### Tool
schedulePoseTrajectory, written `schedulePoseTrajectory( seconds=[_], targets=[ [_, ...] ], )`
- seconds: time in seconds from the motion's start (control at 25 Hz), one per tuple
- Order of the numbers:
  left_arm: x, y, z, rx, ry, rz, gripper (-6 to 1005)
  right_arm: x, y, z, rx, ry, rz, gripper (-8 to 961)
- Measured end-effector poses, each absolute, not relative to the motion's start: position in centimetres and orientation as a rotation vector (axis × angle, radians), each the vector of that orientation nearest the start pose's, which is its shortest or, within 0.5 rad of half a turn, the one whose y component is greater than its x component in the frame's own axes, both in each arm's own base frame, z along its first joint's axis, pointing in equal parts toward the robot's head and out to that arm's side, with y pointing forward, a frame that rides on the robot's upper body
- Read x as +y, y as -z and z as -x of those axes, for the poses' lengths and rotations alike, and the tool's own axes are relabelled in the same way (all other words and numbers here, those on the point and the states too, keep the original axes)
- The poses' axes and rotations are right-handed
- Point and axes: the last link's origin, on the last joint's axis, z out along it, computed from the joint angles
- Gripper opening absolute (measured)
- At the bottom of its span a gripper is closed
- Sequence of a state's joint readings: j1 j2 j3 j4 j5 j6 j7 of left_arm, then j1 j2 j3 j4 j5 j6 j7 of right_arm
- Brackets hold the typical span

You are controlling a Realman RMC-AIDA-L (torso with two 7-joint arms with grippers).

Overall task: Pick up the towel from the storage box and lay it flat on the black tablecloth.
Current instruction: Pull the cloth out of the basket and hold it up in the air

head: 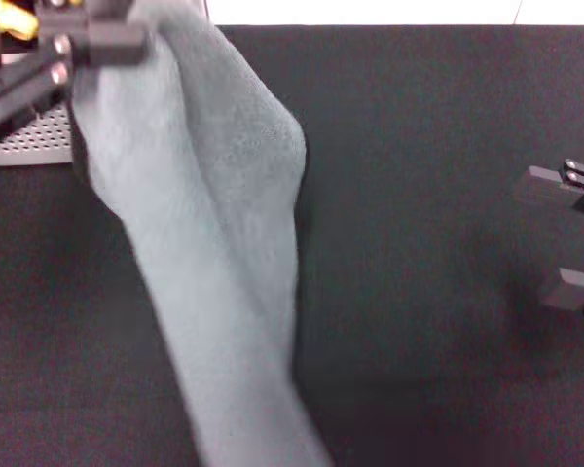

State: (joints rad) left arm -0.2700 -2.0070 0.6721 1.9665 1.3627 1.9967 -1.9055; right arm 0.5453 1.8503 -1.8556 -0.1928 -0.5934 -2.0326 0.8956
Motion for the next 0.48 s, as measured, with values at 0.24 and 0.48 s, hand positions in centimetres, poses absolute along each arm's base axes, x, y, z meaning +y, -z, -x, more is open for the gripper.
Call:
schedulePoseTrajectory(
  seconds=[0.24, 0.48],
  targets=[
    [22.1, -16.9, 11.6, 0.384, 0.582, 2.809, 7, 26.9, -3.3, -22.5, 0.116, -1.631, 2.735, 814],
    [22.9, -13.4, 11.4, 0.433, 0.292, 3.024, 7, 27.2, -3.0, -21.8, 0.088, -1.614, 2.816, 813]
  ],
)
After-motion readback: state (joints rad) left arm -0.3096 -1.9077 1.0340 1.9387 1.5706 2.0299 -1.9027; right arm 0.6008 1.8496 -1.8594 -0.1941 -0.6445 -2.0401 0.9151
